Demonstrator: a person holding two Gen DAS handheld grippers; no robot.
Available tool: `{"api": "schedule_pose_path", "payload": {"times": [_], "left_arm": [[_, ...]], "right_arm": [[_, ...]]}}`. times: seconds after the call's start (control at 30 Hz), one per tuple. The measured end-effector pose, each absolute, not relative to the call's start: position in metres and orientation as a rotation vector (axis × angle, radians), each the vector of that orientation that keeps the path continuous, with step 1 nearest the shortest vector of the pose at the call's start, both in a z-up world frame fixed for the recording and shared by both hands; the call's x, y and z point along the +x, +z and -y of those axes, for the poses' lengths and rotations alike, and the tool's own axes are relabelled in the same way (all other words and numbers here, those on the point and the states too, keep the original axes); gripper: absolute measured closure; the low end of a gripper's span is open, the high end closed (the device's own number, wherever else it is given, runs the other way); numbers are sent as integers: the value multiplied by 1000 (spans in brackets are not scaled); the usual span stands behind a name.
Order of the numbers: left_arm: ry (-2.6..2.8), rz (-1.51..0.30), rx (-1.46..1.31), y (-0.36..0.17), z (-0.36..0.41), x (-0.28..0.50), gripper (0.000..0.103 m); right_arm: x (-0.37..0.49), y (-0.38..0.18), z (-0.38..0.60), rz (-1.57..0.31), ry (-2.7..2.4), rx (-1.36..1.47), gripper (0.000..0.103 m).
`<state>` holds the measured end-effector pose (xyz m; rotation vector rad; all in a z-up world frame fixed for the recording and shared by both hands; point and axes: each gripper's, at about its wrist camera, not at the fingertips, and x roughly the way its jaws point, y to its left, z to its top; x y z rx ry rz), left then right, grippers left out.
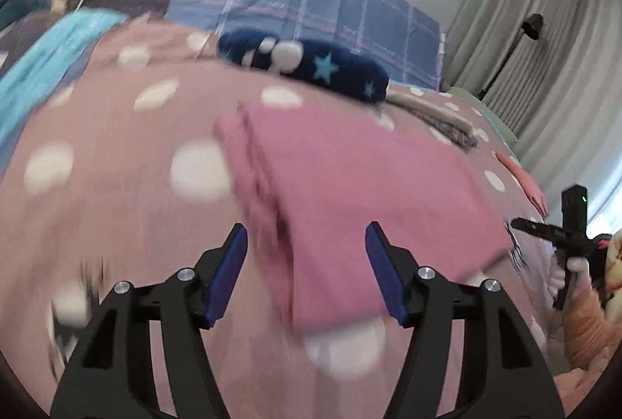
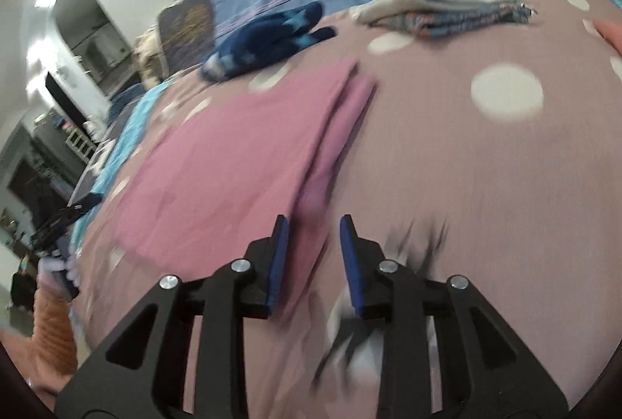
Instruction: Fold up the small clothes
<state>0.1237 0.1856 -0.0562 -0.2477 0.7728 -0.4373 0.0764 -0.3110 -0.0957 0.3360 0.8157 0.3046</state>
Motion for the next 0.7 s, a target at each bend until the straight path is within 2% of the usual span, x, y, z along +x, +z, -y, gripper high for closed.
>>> {"api": "schedule_pose_path", "payload": {"times": [0.1, 0.23, 0.3, 0.33, 0.37, 0.4, 0.43, 0.5, 0.53, 0.6, 0.7], "left_arm": [[-424, -822, -295, -75, -187, 100, 40], [-525, -866, -452, -97, -190, 95, 40], [-522, -868, -511, -104, -191, 97, 40], [-529, -854, -548, -105, -193, 100, 40], [-532, -848, -573, -106, -194, 102, 40], [-532, -839, -597, -105, -195, 105, 58], [-530, -835, -588, -104, -195, 106, 99], [-495, -835, -540, -100, -193, 104, 101], [-479, -827, -532, -98, -195, 101, 101], [-457, -820, -533, -98, -201, 96, 102], [-453, -826, -590, -100, -209, 88, 101]], "right_arm": [[55, -102, 295, -829, 349, 314, 69], [59, -107, 275, -814, 347, 220, 56], [69, -112, 273, -828, 340, 222, 56], [73, -116, 272, -839, 342, 229, 81], [76, -117, 273, -852, 339, 232, 96], [74, -113, 276, -844, 332, 239, 96], [71, -108, 283, -825, 319, 246, 96], [63, -102, 296, -797, 286, 258, 98], [60, -101, 303, -790, 228, 234, 103], [53, -107, 319, -801, 144, 231, 103], [40, -118, 334, -825, 216, 409, 100]]}}
